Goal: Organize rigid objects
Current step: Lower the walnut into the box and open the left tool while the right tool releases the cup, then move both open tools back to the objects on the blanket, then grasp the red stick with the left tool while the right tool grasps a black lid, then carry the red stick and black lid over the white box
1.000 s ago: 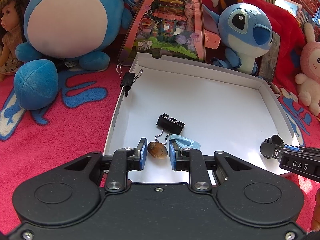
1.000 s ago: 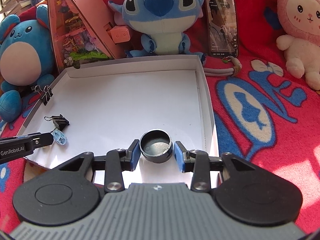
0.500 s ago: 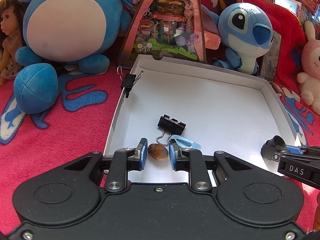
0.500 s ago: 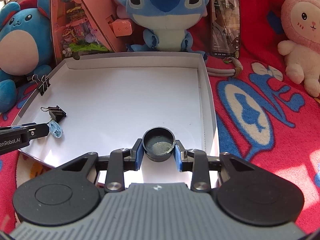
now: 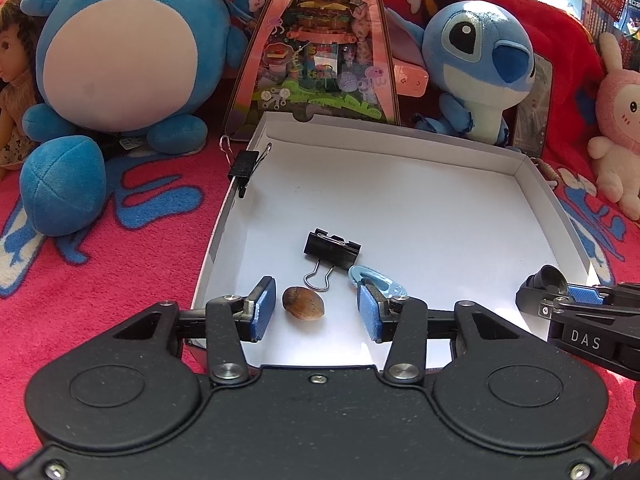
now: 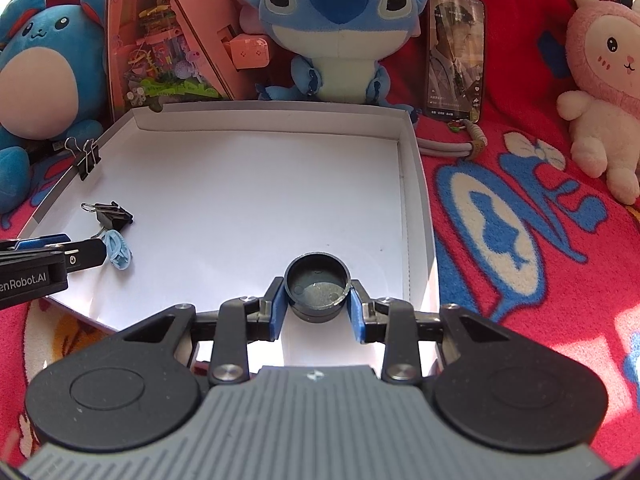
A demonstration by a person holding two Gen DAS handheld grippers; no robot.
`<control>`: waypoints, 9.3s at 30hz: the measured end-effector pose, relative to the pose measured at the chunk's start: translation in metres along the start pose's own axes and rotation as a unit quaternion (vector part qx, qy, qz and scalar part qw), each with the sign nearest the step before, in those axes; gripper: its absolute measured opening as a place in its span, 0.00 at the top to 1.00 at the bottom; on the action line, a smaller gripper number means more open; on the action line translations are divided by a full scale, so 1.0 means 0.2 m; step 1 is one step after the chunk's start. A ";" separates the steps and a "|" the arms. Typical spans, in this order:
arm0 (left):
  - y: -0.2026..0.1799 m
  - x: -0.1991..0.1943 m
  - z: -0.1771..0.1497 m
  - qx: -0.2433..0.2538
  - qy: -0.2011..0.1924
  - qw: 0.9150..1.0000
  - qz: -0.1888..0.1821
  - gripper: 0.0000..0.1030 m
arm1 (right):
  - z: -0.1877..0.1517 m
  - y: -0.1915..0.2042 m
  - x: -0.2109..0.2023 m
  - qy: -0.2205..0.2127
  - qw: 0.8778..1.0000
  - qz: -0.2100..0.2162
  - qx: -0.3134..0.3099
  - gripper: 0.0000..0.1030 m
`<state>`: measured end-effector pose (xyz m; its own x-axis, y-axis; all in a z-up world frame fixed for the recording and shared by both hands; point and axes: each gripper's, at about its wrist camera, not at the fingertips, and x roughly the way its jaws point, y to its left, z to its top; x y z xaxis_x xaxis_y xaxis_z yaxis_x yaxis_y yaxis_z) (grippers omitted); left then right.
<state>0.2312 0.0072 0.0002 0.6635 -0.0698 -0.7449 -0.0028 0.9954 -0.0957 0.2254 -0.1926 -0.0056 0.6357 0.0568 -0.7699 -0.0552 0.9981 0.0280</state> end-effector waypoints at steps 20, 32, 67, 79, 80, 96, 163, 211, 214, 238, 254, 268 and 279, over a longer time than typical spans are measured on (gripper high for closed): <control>-0.03 -0.09 -0.04 0.030 -0.033 0.999 0.008 0.21 | -0.02 0.02 -0.02 -0.015 1.000 0.011 -0.006 0.29; -0.01 -0.21 -0.08 0.039 -0.050 0.998 -0.007 0.17 | -0.04 -0.04 -0.12 -0.054 0.998 0.016 0.001 0.10; -0.10 -0.61 -0.47 0.091 -0.084 0.990 -0.071 0.13 | -0.36 -0.10 -0.54 -0.163 0.985 0.056 -0.016 0.00; -0.11 -0.65 -0.59 0.092 -0.085 0.989 -0.073 0.13 | -0.52 -0.12 -0.61 -0.190 0.980 0.047 -0.039 0.00; -0.11 -0.65 -0.60 0.093 -0.084 0.989 -0.072 0.13 | -0.53 -0.12 -0.61 -0.191 0.980 0.047 -0.041 0.00; -0.15 -0.73 -0.83 0.143 -0.087 0.983 -0.073 0.13 | -0.74 -0.06 -0.65 -0.202 0.974 0.059 -0.077 0.00; -0.01 -0.65 -0.89 0.150 -0.104 0.983 0.003 0.58 | -1.01 0.04 -0.64 -0.168 0.979 0.066 -0.095 0.27; -0.06 -0.65 -0.56 0.078 -0.136 0.988 -0.011 0.59 | -0.67 0.01 -0.61 -0.178 0.982 0.059 0.028 0.64; -0.08 -0.65 -0.51 0.078 -0.140 0.987 -0.015 0.59 | -0.60 -0.01 -0.61 -0.177 0.982 0.058 0.036 0.64; -0.05 -0.45 -0.19 0.040 -0.101 0.994 -0.010 0.59 | -0.30 -0.10 -0.46 -0.143 0.987 0.038 0.070 0.64; -0.02 -0.32 -0.09 0.022 -0.063 0.998 -0.007 0.59 | -0.19 -0.07 -0.37 -0.119 0.991 0.031 0.049 0.64; 0.01 -0.18 0.00 0.006 0.003 1.000 -0.020 0.59 | 0.02 -0.12 -0.23 -0.039 0.996 0.036 0.067 0.64; 0.00 -0.13 -0.01 0.008 0.019 1.000 -0.018 0.59 | 0.04 -0.07 -0.15 -0.018 0.998 0.030 0.047 0.64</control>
<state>0.2126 0.0088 0.0185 0.6339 -0.1077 -0.7658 0.0328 0.9931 -0.1125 0.2138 -0.2079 0.0228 0.6604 0.1153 -0.7420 -0.0227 0.9908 0.1338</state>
